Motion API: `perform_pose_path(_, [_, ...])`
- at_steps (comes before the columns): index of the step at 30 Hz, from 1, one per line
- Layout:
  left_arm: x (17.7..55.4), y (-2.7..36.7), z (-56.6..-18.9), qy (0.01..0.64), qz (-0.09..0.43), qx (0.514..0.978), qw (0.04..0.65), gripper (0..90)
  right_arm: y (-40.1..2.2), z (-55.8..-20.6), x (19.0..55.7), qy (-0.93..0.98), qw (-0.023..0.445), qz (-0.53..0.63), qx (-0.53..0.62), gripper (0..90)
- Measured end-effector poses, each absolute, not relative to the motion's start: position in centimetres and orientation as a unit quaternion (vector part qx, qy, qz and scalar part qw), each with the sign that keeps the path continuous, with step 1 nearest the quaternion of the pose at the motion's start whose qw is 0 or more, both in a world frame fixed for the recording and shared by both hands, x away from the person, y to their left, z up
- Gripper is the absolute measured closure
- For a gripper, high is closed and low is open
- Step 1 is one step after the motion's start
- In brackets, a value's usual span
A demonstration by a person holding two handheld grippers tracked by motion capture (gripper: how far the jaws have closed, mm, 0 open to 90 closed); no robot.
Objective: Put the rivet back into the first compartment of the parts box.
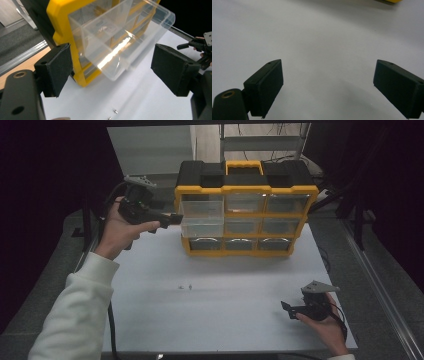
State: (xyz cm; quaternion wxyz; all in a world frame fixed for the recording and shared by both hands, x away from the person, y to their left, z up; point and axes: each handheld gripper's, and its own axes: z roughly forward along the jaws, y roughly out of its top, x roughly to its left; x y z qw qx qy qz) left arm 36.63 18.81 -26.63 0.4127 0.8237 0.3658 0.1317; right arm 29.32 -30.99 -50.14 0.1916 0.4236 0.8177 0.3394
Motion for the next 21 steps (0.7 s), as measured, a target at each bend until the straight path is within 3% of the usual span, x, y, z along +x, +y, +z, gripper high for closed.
perform_pose_path(21, [33.5, 21.1, -33.8, 0.382, 0.121, 0.833, 0.381, 19.3, -30.9, -49.9, 29.1, 0.816, 0.197, 0.352, 0.414, 9.1])
